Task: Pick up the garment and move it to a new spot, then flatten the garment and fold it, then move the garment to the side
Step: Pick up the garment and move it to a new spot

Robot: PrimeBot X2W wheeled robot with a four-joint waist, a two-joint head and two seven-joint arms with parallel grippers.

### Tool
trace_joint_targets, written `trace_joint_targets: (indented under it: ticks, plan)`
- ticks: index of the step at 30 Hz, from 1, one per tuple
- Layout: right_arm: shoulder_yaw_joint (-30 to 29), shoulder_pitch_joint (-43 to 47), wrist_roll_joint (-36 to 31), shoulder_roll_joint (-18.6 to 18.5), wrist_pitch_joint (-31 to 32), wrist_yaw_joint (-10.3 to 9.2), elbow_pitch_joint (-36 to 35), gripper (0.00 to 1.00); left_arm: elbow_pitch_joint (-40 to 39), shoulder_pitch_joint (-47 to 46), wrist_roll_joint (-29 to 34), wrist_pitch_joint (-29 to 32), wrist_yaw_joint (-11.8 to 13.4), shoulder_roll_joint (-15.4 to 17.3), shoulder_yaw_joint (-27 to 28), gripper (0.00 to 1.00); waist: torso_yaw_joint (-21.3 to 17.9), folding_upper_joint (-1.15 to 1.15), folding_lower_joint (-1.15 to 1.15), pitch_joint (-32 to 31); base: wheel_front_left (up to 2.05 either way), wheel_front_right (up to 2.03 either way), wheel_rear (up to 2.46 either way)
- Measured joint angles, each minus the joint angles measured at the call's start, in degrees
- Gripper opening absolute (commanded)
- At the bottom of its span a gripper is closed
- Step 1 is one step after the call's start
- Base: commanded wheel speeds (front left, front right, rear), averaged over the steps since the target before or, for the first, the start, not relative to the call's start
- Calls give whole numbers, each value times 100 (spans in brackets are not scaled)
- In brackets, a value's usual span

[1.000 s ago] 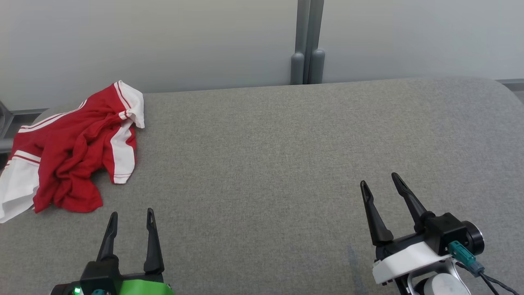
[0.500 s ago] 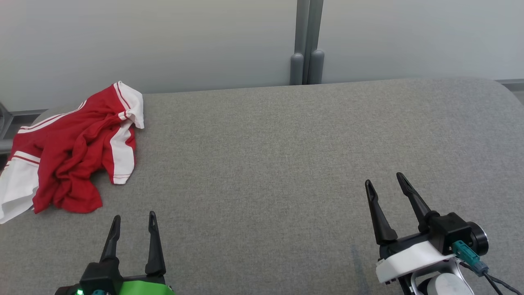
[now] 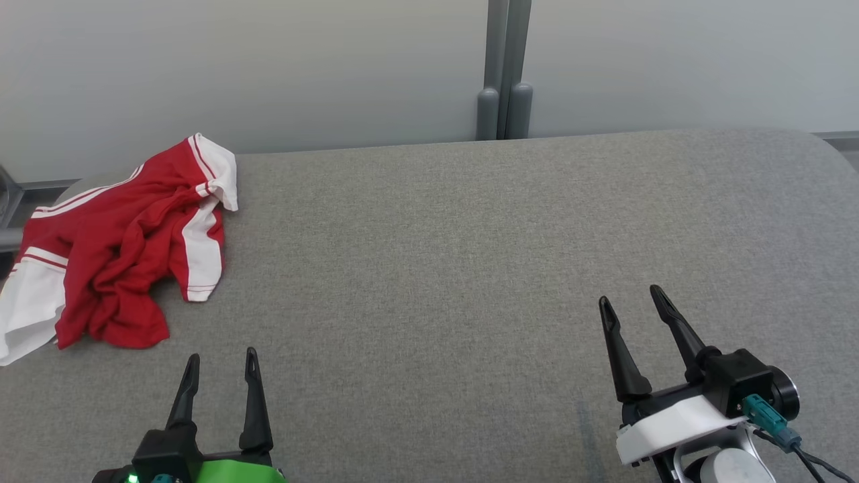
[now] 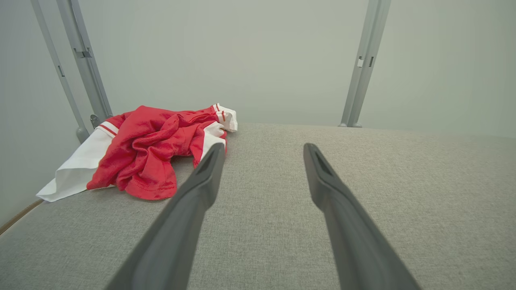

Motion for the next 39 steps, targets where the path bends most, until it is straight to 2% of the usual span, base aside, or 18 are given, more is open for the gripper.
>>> trace_joint_targets:
  ticks: [9,16,25,26,31,32,39]
  plan:
    - [-18,40,-3,0,0,0,15,100,46,-11,1,0,-54,-5,-37,100,114,0,0,-15,0,0,0]
    - [-27,113,23,-3,0,0,36,100,74,-47,2,0,-51,-11,-53,100,476,0,0,-30,0,0,0]
    - [-69,145,57,-1,0,0,27,100,35,-53,3,0,-46,-10,-42,100,1342,0,0,-45,0,0,0]
    - [-69,145,57,-1,0,0,27,100,35,-53,3,0,-46,-10,-42,100,1342,0,0,-45,0,0,0]
    - [-67,120,67,-1,0,0,29,100,2,-36,-1,-1,-45,-4,1,100,1923,0,0,-42,0,0,0]
    - [-51,110,78,-1,0,0,40,100,-13,-27,-10,0,-40,-4,15,100,2148,0,0,-37,0,0,0]
    - [47,-21,70,2,0,0,69,100,-142,29,-71,0,5,-4,82,100,2736,0,0,27,0,0,0]
